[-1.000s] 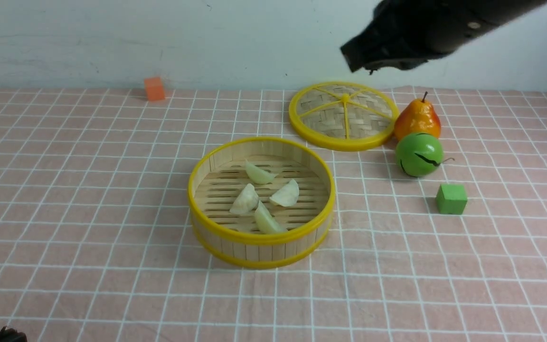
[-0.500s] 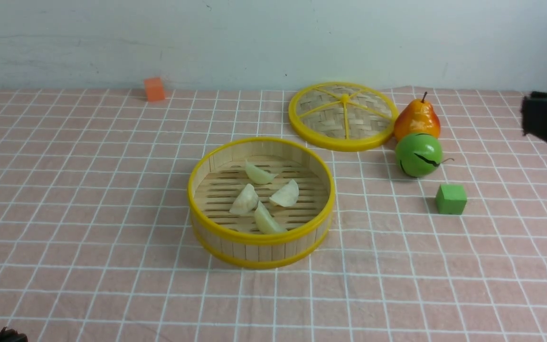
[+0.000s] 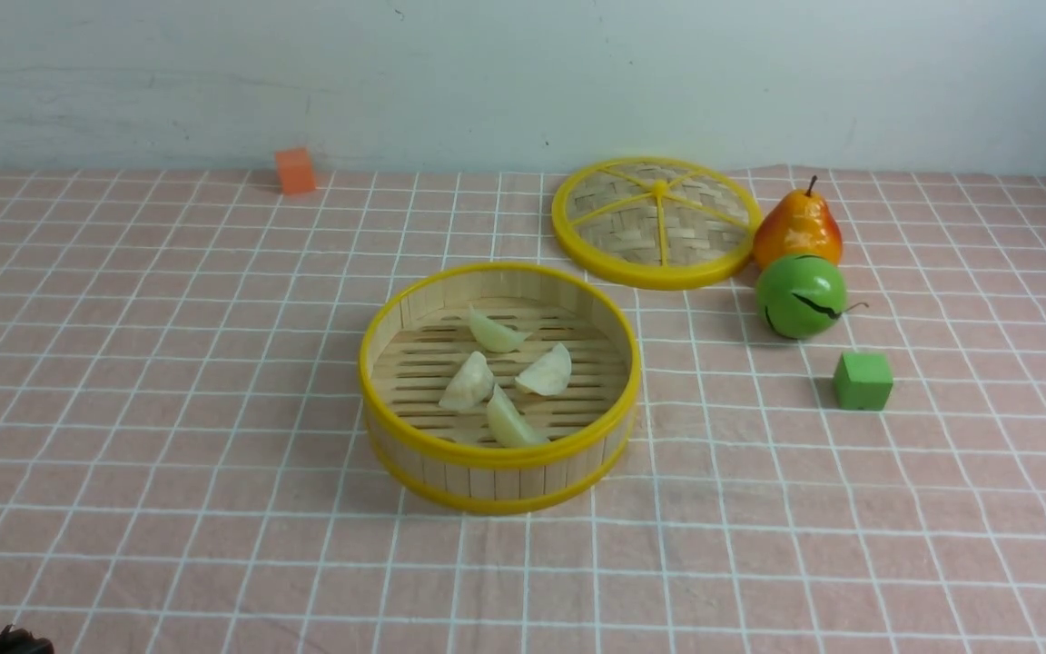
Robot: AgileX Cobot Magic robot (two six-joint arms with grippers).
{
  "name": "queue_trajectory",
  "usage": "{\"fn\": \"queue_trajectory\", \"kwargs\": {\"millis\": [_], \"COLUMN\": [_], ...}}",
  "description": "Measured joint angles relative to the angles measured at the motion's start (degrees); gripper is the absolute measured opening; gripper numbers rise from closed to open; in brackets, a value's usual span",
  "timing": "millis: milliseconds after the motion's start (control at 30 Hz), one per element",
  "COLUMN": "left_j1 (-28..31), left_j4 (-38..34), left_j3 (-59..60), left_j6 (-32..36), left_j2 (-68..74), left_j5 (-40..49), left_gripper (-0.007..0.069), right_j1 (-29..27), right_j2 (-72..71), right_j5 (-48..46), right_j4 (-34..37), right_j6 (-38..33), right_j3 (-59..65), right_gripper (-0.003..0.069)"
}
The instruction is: Put the dumplings into the steamer on the table with the pink tablecloth.
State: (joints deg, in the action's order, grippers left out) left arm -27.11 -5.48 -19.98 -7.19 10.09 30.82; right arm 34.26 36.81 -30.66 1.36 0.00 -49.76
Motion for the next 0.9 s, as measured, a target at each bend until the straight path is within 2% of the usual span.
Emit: {"fn": "queue_trajectory", "kwargs": {"millis": [267, 467, 533, 667, 800, 900], "left_j1": [0.0, 0.0, 0.0, 0.0, 0.0, 0.0], "left_j4": [0.0, 0.0, 0.0, 0.0, 0.0, 0.0], "left_j3": [0.0, 0.0, 0.0, 0.0, 0.0, 0.0], "left_j6": [0.0, 0.0, 0.0, 0.0, 0.0, 0.0], "left_j2": [-0.05, -0.05, -0.05, -0.05, -0.05, -0.05], "left_j5": [0.0, 0.0, 0.0, 0.0, 0.0, 0.0], "left_gripper": [0.0071, 0.0071, 0.0071, 0.0071, 0.0073, 0.0074], "right_j1": [0.0, -3.21, -7.72, -15.15, -26.84, -32.5], "right_j2": [-0.24, -5.86, -11.07, -18.31, -28.6, -33.95], "right_j5": [-0.18, 12.07, 16.6, 19.41, 20.1, 19.05], "right_j4": [-0.57, -2.7, -0.65, 1.81, 2.62, 2.19], "right_j6": [0.0, 0.0, 0.0, 0.0, 1.7, 4.23], "right_j3": [1.94, 17.55, 24.83, 33.04, 43.2, 47.9], "right_gripper": [-0.0015, -0.0021, -0.0021, -0.0021, -0.0021, -0.0021]}}
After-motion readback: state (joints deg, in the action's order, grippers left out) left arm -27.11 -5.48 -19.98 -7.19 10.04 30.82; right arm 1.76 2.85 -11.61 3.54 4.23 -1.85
